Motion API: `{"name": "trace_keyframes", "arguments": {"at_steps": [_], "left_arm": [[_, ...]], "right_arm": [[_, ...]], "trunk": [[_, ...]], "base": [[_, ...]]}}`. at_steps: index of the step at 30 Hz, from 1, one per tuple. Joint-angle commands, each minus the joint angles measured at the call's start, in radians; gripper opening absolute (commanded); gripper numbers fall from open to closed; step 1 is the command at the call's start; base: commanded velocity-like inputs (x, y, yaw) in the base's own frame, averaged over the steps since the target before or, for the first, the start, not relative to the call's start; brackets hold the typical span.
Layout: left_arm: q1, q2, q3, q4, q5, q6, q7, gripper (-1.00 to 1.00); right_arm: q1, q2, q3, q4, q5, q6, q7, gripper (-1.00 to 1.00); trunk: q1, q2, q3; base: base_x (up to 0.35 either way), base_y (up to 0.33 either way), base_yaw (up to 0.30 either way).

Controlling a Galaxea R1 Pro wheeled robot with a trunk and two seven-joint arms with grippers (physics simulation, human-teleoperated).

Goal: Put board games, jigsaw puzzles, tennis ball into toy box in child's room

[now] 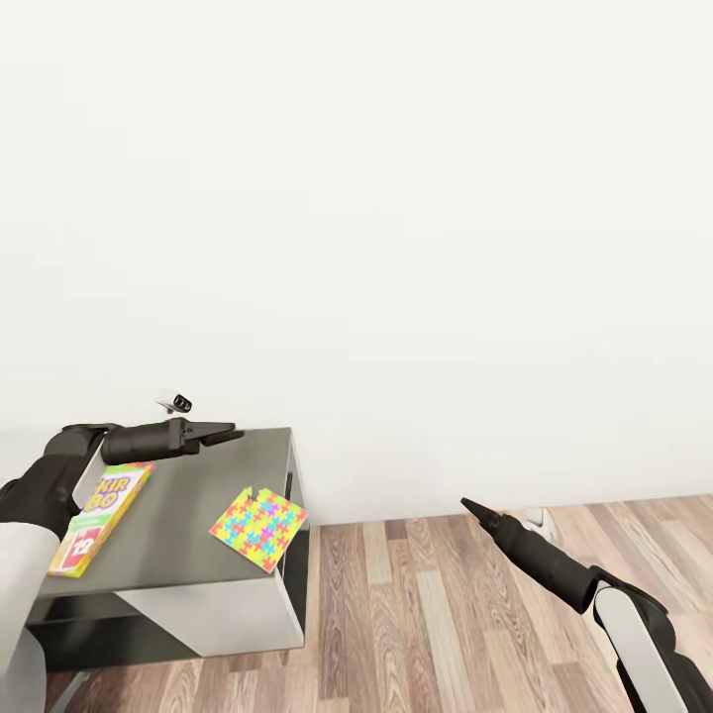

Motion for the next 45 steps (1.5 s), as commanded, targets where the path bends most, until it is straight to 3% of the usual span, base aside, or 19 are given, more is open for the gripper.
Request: {"name": "trace_keyframes", "arguments": {"at_steps": [1,35,38,40,45], "left_arm": [[-0.001,0.000,-0.001,0.000,0.001,0.011,-0.003,1.00],[0.000,0.000,-0.002,0.000,0.002,0.011,-0.003,1.00],[0.000,0.000,-0.015,0.000,0.002,0.011,-0.003,1.00],[0.000,0.000,-0.042,0.000,0.001,0.011,-0.003,1.00],[-0.001,0.000,-0.059,0.000,0.001,0.011,-0.003,1.00]], "right_arm": [[-0.001,0.000,-0.002,0.000,-0.001,0.006,0.002,1.00],[-0.001,0.000,-0.001,0.000,0.000,0.006,0.002,1.00],[-0.001,0.000,-0.002,0.000,-0.001,0.006,0.002,1.00],[-0.002,0.000,-0.003,0.000,-0.001,0.006,0.002,1.00],[-0.001,0.000,-0.003,0.000,-0.001,0.006,0.002,1.00]], "trunk": [[0.001,-0.002,0.000],[0.001,-0.002,0.056],[0.001,-0.002,0.061],[0.001,-0.002,0.065],[0.001,-0.002,0.073]], "base": [[0.000,0.000,0.000],[0.000,0.000,0.000],[0.000,0.000,0.000],[0.000,0.000,0.000],[0.000,0.000,0.000]]}}
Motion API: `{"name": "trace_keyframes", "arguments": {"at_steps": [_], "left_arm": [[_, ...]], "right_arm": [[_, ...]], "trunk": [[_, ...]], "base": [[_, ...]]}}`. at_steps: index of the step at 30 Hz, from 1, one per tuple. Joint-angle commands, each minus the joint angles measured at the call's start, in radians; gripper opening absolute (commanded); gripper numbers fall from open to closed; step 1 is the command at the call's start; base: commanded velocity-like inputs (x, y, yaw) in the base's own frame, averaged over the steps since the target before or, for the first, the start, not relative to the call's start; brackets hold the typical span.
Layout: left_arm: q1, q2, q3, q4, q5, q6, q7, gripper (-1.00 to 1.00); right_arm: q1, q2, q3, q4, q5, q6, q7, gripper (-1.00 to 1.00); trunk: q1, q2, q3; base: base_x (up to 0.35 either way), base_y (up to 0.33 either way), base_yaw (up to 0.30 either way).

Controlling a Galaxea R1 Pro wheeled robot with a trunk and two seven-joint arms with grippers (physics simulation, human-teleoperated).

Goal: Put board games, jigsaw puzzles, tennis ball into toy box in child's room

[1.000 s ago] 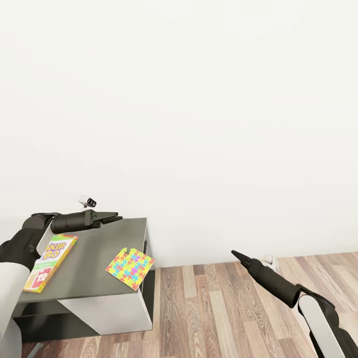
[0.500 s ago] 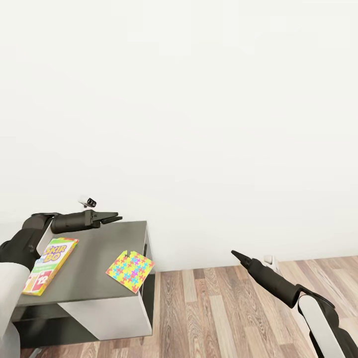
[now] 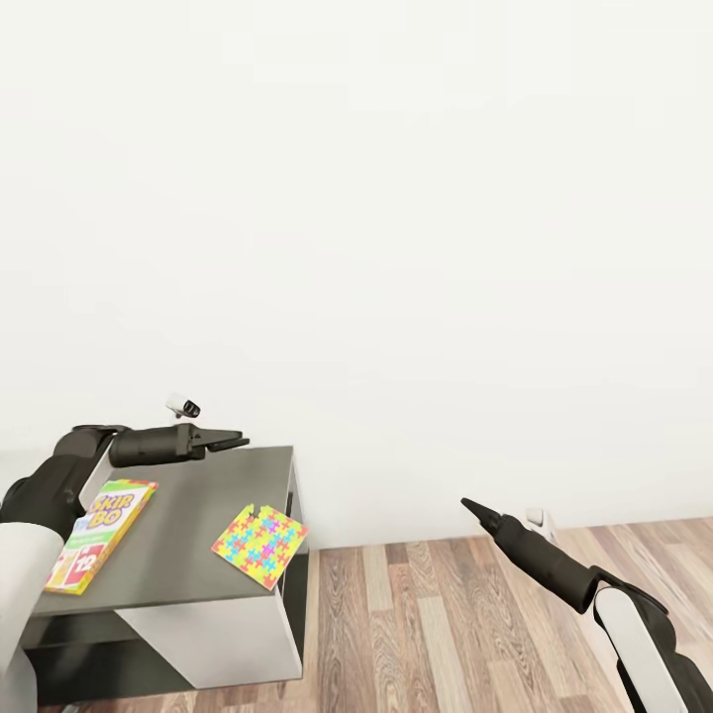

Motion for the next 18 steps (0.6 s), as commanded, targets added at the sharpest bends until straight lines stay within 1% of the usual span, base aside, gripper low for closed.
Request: {"name": "trace_keyframes", "arguments": {"at_steps": [1,18], "left_arm": [[-0.001,0.001,-0.005,0.000,0.003,0.011,-0.003,1.00],[-0.001,0.003,-0.007,0.000,0.002,0.011,-0.003,1.00]], "right_arm": [[-0.001,0.000,-0.002,0.000,-0.001,0.006,0.002,1.00],[-0.001,0.000,0.006,0.000,0.000,0.005,0.001,1.00]], "trunk": [[0.001,-0.002,0.000],[0.001,-0.002,0.028]], "base": [[0.000,0.000,0.000],[0.000,0.000,0.000]]}}
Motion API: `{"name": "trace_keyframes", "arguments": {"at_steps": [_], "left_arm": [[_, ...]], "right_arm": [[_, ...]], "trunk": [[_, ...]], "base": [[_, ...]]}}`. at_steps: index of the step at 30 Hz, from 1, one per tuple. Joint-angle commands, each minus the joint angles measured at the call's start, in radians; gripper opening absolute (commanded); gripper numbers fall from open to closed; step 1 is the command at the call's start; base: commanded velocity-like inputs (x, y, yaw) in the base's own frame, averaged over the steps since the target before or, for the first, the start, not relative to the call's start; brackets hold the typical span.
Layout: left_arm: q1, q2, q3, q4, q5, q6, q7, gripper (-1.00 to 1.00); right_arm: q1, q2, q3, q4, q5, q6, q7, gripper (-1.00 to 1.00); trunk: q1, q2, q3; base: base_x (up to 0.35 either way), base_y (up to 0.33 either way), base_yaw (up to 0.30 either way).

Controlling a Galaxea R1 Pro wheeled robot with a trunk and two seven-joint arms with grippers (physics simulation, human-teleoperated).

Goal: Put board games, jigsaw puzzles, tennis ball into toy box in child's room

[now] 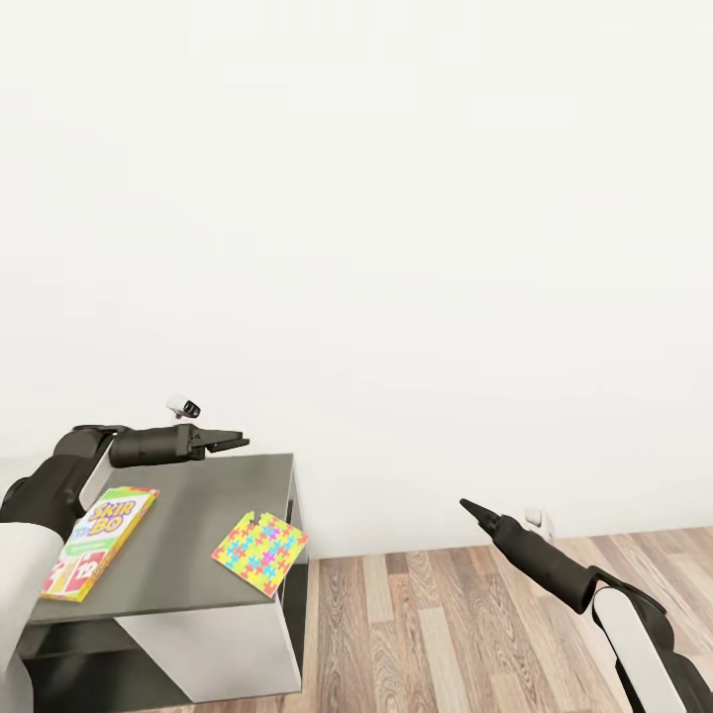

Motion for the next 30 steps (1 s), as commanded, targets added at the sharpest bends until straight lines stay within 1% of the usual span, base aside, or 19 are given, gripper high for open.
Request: {"name": "trace_keyframes", "arguments": {"at_steps": [1,30], "left_arm": [[-0.001,0.001,-0.004,0.000,0.003,0.011,-0.003,1.00],[-0.001,0.000,-0.004,0.000,0.003,0.011,-0.003,1.00]], "right_arm": [[-0.001,0.000,-0.001,0.000,-0.001,0.006,0.002,1.00],[-0.001,0.000,-0.001,0.006,-0.001,0.006,0.002,1.00]], "trunk": [[0.001,-0.002,0.000],[0.001,-0.002,0.048]], "base": [[0.000,0.000,0.000],[0.000,0.000,0.000]]}}
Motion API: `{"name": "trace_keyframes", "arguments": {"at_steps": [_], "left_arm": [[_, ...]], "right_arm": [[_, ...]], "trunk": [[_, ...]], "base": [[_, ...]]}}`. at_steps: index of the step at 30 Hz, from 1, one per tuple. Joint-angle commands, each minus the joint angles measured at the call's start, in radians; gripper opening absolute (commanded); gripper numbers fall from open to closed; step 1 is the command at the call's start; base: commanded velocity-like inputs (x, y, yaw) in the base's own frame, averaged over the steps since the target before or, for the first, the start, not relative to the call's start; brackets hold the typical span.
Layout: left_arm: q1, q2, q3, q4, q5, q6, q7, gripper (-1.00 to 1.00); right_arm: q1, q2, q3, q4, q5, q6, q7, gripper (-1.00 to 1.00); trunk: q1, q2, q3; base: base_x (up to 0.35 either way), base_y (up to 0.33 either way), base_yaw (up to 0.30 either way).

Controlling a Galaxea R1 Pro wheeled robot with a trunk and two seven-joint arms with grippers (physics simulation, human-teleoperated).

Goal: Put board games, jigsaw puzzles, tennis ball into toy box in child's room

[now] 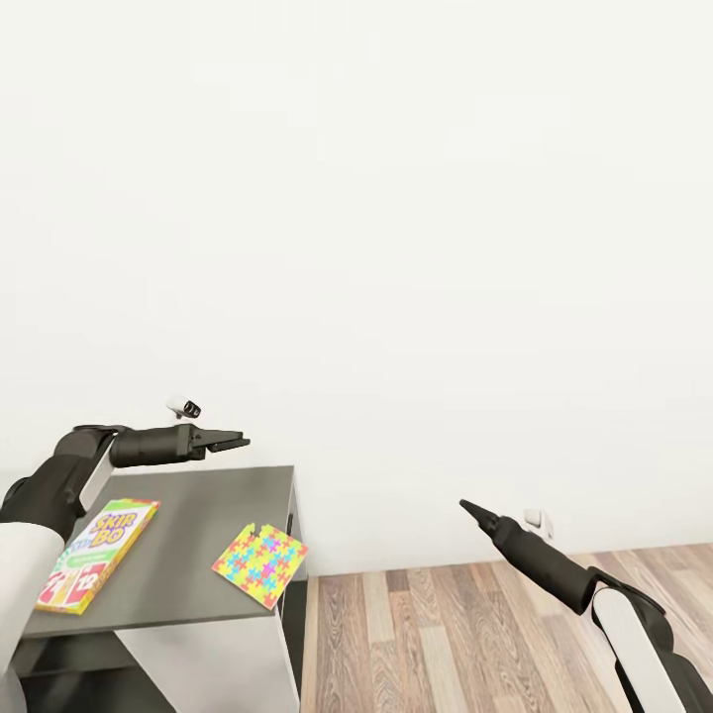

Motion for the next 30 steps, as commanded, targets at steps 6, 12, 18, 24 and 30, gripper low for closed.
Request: {"name": "trace_keyframes", "arguments": {"at_steps": [6,12,18,24,30], "left_arm": [[-0.002,0.001,-0.004,0.000,0.003,0.011,-0.003,1.00],[-0.001,0.001,-0.004,0.000,0.003,0.011,-0.003,1.00],[-0.002,0.001,-0.004,0.000,0.003,0.011,-0.003,1.00],[-0.002,0.001,-0.004,0.001,0.004,0.011,-0.003,1.00],[-0.002,0.001,-0.004,0.000,0.005,0.011,-0.003,1.00]], "right_arm": [[-0.002,0.001,-0.002,0.005,-0.002,-0.008,0.000,1.00],[-0.002,0.002,0.003,0.008,-0.004,-0.042,-0.009,1.00],[-0.002,0.000,0.002,0.006,-0.006,-0.043,-0.001,1.00],[-0.002,0.000,0.000,0.005,-0.008,-0.039,-0.001,1.00],[-0.048,-0.003,-0.001,0.130,-0.012,0.006,-0.009,1.00]], "trunk": [[0.001,-0.002,0.002],[0.001,-0.002,0.002],[0.001,-0.002,0.002],[0.001,-0.002,0.002],[0.001,-0.002,0.002]], "base": [[0.000,0.000,0.005],[0.000,0.000,0.000],[0.000,0.000,0.000],[0.000,0.000,0.000],[0.000,0.000,0.000]]}}
